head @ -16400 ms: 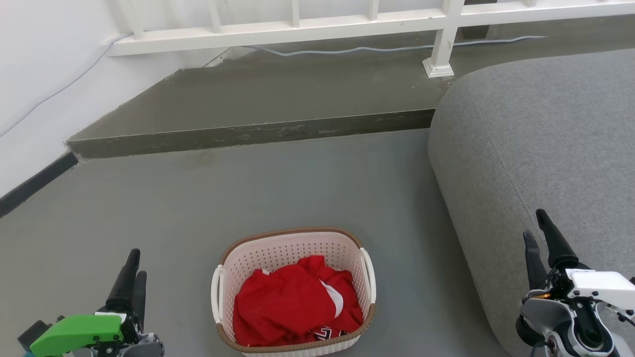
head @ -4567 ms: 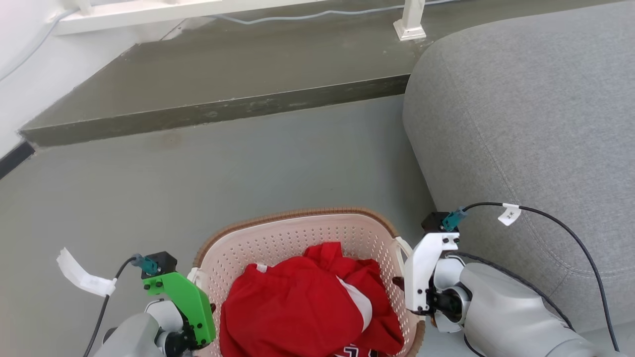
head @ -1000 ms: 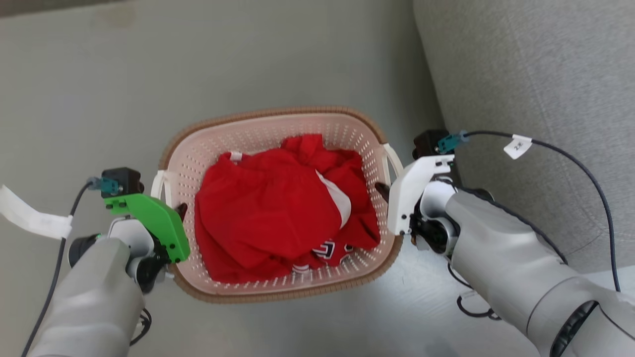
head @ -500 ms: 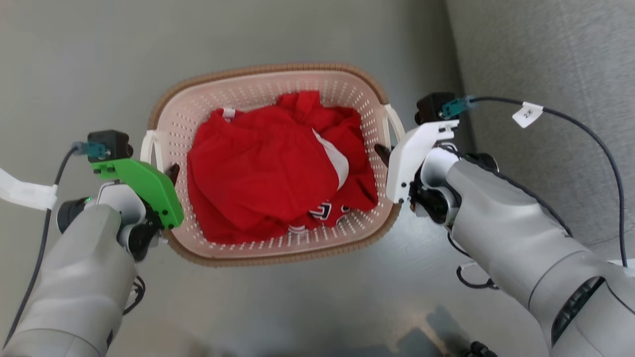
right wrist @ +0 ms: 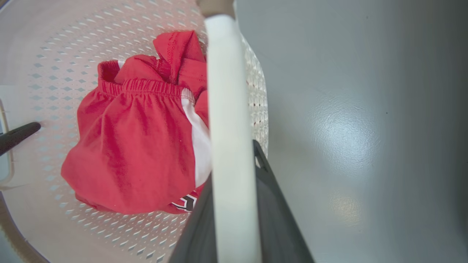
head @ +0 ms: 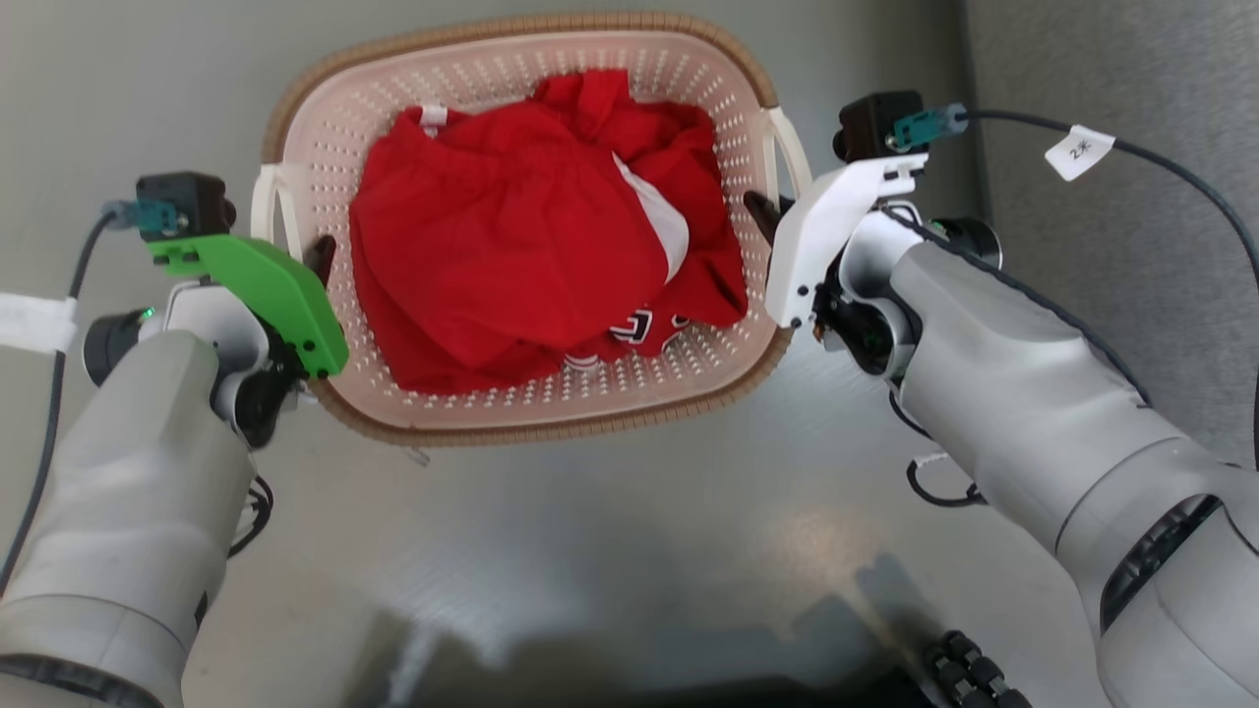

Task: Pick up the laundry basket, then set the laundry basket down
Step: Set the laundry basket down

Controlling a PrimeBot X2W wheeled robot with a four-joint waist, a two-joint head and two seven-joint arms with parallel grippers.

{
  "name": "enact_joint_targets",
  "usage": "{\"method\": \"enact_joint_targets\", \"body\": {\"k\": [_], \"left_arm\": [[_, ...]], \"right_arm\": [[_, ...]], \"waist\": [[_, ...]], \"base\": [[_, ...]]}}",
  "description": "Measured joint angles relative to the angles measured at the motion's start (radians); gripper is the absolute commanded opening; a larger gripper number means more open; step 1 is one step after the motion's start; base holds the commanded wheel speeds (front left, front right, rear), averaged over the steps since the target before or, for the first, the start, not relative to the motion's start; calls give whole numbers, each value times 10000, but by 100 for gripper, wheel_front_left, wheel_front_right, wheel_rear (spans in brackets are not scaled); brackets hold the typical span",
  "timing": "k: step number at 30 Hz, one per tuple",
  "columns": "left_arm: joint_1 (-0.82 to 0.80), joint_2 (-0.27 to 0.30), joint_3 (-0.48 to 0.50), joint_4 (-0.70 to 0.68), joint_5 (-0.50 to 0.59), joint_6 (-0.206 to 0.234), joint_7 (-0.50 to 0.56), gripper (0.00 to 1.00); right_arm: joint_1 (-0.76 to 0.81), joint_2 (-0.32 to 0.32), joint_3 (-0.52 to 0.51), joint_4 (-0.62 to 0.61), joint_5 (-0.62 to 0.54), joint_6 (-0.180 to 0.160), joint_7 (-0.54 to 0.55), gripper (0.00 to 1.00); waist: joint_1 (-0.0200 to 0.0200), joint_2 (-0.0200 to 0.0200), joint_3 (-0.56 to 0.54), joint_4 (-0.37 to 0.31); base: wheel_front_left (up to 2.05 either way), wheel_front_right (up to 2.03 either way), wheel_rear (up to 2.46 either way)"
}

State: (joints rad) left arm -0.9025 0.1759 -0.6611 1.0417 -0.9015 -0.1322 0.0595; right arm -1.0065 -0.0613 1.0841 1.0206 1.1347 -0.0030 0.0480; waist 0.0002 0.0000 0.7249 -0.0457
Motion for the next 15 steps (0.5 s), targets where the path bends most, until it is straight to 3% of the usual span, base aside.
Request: {"method": "enact_joint_targets", "body": {"k": [15], "left_arm": [[-765, 36, -29, 144, 90, 0, -98, 0]], "right_arm": [[-577, -8, -35, -4, 52, -73, -236, 0]], "waist": [[0, 0, 1250, 172]], "base": [[0, 0, 0]]}}
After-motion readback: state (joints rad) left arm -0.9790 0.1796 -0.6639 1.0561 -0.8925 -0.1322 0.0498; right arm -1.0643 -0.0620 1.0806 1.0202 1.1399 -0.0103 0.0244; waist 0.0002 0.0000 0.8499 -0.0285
